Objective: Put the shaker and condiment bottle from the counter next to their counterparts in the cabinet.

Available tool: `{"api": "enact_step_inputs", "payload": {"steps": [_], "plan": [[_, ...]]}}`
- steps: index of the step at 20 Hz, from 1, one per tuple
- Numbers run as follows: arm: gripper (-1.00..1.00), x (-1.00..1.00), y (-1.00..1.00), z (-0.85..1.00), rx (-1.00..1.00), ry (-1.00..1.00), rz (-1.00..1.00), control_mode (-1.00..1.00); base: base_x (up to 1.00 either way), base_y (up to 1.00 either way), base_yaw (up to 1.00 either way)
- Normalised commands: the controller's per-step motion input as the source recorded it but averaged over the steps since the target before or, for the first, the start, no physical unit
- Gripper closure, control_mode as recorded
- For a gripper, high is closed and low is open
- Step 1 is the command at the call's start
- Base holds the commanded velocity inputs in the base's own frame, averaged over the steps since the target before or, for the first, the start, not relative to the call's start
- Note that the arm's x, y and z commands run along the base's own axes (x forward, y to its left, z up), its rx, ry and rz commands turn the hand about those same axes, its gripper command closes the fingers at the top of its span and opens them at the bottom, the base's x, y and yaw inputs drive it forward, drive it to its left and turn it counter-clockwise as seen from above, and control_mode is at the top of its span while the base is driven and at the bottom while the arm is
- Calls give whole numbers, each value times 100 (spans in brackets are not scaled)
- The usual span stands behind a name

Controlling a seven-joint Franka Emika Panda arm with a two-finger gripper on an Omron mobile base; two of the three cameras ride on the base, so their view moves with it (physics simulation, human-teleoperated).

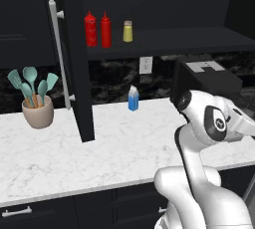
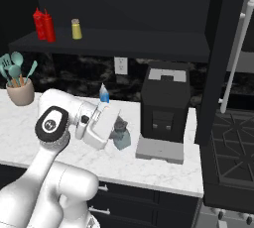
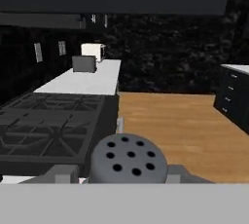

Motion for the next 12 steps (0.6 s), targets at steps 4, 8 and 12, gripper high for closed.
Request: {"api": "enact_step_inputs", "payload": {"steps": [4,8,12], "plan": [[100,-21,16,100,-12,-27,31,-100,0,0,0],[100,-2,16,87,-11,-30,38,-100,0,0,0],[100,1,19,82,-10,-23,40,-100,0,0,0]]}}
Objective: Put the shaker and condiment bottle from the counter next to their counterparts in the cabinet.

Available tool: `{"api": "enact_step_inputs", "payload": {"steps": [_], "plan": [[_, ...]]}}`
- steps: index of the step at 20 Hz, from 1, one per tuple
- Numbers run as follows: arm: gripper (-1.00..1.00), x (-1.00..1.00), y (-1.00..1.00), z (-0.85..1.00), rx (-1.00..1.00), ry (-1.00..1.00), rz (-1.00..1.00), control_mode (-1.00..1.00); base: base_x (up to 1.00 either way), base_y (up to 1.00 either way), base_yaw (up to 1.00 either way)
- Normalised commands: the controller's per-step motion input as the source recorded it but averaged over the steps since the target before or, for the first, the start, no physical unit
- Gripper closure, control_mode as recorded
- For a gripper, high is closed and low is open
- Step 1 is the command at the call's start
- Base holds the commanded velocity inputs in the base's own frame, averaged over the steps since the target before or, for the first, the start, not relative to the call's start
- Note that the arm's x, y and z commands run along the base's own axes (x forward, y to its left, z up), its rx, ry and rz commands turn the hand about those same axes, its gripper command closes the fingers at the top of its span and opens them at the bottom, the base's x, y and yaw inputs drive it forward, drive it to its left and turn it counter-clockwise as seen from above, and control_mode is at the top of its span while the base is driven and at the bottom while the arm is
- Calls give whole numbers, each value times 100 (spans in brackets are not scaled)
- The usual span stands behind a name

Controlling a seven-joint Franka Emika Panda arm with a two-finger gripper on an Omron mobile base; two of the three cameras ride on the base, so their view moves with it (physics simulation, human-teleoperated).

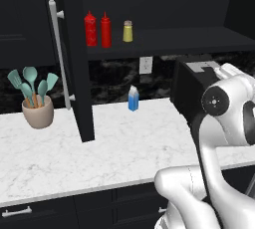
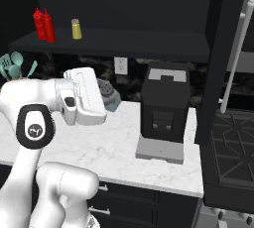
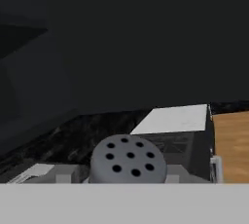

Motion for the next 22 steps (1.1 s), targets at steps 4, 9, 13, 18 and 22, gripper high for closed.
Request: {"api": "enact_step_inputs", "payload": {"steps": [4,9,13,18,22], "plan": [[100,6,28,75,-6,-13,43,-100,0,0,0],[100,3,37,66,-7,-1,39,-100,0,0,0],[100,10,30,33,-6,1,31,-100,0,0,0],[100,17,17,-10,-1,-1,28,-100,0,0,0],[100,27,8,14,-3,-15,25,-100,0,0,0]]}}
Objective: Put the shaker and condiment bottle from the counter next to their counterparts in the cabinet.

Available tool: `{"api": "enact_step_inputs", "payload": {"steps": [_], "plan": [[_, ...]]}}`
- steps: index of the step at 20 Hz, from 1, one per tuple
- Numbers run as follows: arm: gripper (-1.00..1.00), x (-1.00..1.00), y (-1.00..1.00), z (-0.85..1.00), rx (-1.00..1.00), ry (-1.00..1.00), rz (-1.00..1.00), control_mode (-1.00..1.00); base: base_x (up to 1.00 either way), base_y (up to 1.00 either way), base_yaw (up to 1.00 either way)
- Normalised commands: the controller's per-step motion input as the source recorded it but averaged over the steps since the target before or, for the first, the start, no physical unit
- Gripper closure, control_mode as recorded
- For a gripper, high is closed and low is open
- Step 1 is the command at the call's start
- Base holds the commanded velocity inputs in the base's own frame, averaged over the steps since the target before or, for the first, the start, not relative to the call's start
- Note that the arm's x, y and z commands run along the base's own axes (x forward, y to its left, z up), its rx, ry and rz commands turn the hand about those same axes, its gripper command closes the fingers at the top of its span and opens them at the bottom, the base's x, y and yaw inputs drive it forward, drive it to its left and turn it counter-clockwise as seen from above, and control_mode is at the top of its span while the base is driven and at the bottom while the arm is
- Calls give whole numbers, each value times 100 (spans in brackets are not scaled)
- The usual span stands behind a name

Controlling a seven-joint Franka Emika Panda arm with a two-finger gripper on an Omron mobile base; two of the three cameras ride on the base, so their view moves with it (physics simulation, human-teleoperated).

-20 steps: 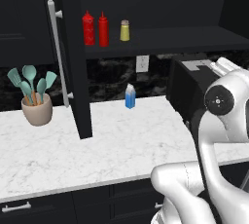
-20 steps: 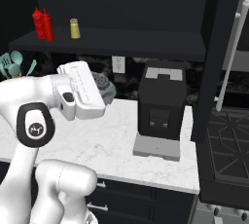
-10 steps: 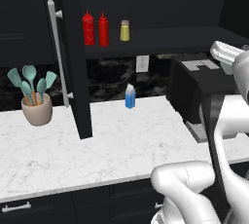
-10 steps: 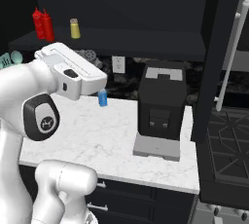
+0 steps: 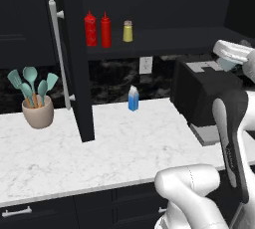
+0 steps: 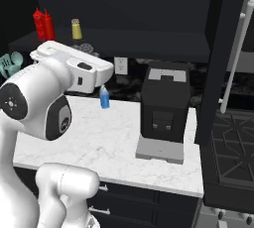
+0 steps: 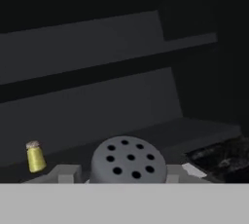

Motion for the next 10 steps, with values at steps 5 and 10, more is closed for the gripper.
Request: {"api": "enact_step_inputs", "payload": {"steps": [5,10], "plan": [[100,42,26,43,-2,-7,23,-100,0,0,0],[100,81,59,16,-11,18,14,-100,0,0,0]]}}
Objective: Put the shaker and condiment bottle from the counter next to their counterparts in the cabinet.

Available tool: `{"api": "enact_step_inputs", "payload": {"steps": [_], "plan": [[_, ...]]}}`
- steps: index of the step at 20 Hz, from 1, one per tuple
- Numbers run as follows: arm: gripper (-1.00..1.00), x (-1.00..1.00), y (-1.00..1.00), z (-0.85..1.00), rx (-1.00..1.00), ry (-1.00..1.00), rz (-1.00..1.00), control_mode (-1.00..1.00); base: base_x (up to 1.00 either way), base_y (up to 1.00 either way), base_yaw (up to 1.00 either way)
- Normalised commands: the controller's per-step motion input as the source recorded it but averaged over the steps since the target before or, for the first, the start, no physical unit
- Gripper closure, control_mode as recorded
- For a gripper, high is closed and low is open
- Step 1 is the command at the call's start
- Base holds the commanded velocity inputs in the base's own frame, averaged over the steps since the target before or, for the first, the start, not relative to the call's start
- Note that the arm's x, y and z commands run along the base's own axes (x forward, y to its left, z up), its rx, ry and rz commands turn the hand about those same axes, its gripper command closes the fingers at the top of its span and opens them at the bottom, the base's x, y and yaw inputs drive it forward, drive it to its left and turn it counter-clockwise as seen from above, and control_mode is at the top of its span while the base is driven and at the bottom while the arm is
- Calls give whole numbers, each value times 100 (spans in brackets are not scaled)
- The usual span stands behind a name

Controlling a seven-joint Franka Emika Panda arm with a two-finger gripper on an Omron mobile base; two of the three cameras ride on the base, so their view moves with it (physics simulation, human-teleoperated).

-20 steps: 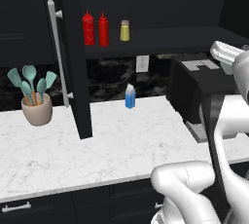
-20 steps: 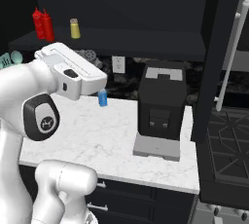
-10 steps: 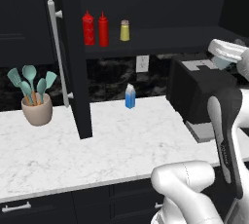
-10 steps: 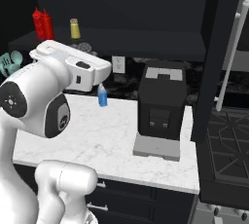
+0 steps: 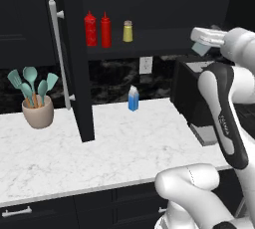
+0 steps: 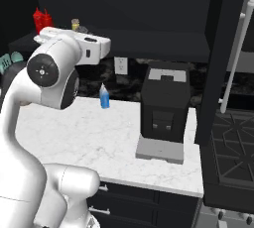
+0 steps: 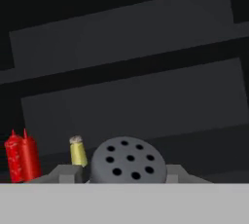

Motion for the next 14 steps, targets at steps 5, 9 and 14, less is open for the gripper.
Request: {"api": "enact_step_inputs", "payload": {"steps": [5,9,14], "plan": [[100,37,31,-3,-19,5,11,-100,0,0,0],[100,40,1,1,-10,0,14,-100,0,0,0],[100,59,16,-11,-2,1,11,-100,0,0,0]]}}
